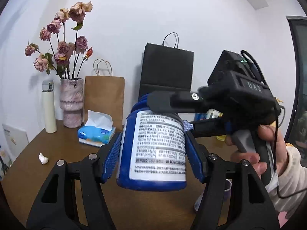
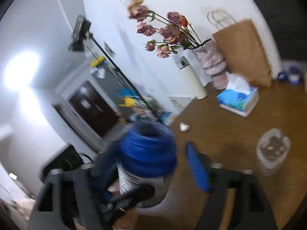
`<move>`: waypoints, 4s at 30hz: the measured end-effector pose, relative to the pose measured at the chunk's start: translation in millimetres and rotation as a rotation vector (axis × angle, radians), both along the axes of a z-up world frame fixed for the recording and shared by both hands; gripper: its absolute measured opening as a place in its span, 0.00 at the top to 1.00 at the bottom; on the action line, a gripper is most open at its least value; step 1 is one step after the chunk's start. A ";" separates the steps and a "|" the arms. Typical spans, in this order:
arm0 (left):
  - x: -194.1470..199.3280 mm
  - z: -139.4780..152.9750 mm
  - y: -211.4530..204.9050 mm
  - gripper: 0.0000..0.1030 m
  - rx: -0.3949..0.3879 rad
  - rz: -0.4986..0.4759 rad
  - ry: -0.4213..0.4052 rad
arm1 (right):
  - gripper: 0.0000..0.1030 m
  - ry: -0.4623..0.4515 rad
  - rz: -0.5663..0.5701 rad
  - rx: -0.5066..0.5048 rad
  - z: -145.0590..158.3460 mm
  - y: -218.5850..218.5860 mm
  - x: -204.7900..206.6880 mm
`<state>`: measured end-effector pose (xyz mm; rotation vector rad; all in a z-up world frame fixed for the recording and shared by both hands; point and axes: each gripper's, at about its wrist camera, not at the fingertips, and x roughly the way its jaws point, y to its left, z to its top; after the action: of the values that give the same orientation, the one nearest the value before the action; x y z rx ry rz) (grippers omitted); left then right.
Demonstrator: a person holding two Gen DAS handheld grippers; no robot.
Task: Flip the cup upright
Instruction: 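Grasp the blue bottle with the left tool and rotate it cap-up, then lower the upright blue bottle onto the table and open the left tool, then withdraw the left tool from the standing blue bottle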
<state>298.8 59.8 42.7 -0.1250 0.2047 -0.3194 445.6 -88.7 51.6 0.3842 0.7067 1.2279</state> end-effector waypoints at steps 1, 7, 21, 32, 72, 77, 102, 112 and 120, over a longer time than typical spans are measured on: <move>4.3 0.0 1.5 0.41 -0.010 -0.001 0.013 | 0.37 -0.002 0.004 -0.004 -0.8 2.7 2.2; 27.0 -0.8 9.9 0.31 0.000 -0.046 0.117 | 0.43 -0.233 -0.057 -0.138 12.0 16.1 -13.5; 55.9 -16.9 6.6 0.43 -0.016 -0.168 0.198 | 0.42 -0.516 -0.165 -0.370 5.8 24.6 -25.3; 13.5 -56.6 -14.4 0.43 -0.089 -0.153 0.262 | 0.42 -0.484 -0.207 -0.412 -34.4 -1.9 -73.0; -61.8 -94.1 -63.0 0.64 0.206 -0.136 0.361 | 0.68 -0.315 -0.342 -0.489 -100.6 -43.0 -167.8; -62.3 -99.8 -63.7 0.65 0.221 -0.136 0.423 | 0.68 -0.318 -0.299 -0.514 -105.0 -34.5 -180.6; -156.4 -47.4 -0.9 0.00 0.074 0.342 0.289 | 0.13 -0.263 -0.707 -0.542 -62.1 -136.4 -254.3; -175.6 -30.7 -8.6 0.00 0.093 0.347 0.268 | 0.13 -0.319 -0.762 -0.526 -49.5 -144.4 -293.1; -185.1 -22.2 -11.0 0.00 0.099 0.343 0.241 | 0.13 -0.332 -0.763 -0.510 -46.4 -142.6 -296.0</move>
<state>113.7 48.8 20.5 -0.0980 0.4305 0.0490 149.6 -231.3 5.1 0.0036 0.4861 0.3489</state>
